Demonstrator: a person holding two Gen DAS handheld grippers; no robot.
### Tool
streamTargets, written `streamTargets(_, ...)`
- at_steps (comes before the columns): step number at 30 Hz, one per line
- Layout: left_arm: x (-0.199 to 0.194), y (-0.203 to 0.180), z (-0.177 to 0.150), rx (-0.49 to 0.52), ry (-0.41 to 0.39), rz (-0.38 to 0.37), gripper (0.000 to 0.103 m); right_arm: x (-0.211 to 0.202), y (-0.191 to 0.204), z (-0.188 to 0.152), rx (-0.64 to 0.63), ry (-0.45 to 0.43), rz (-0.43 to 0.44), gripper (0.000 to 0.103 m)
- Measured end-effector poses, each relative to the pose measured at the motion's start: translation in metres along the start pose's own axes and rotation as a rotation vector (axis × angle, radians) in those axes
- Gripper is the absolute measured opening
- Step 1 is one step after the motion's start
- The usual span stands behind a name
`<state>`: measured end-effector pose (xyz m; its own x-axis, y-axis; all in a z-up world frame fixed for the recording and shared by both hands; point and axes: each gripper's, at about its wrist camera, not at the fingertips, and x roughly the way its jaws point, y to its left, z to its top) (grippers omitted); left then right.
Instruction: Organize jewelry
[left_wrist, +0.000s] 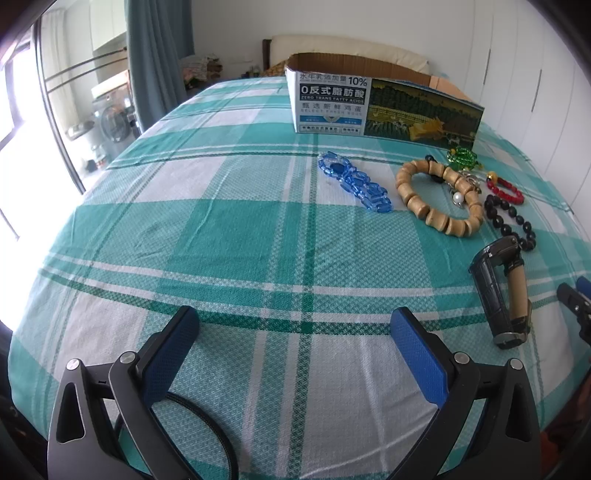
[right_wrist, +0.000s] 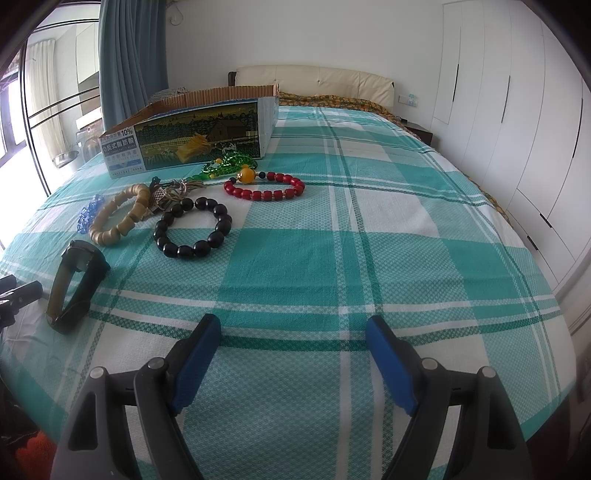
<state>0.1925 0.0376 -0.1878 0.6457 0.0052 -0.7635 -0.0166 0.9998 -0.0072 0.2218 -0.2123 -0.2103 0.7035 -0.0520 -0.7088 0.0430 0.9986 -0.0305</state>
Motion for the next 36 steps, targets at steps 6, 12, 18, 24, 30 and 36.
streamTargets(6,0.0,0.0,0.0,0.0,0.0,0.0,0.103,0.0,0.0,0.0,0.001,0.002,0.001,0.083)
streamTargets(12,-0.002,0.002,0.001,0.003,0.018,-0.019,0.103,-0.004,-0.005,0.002,0.016,0.03,0.018,0.083)
streamTargets(18,-0.017,0.005,0.005,-0.073,-0.016,-0.115,0.103,-0.013,-0.017,0.009,0.048,-0.017,0.019,0.083)
streamTargets(24,-0.041,-0.015,0.016,-0.033,-0.087,-0.217,0.103,-0.011,-0.022,0.015,0.061,-0.026,0.01,0.083)
streamTargets(30,-0.026,-0.05,0.025,0.042,-0.015,-0.255,0.103,-0.01,-0.016,0.029,0.041,-0.049,0.031,0.083)
streamTargets(36,-0.009,-0.074,0.028,0.121,0.013,-0.18,0.102,-0.006,-0.011,0.055,0.033,-0.079,0.096,0.083)
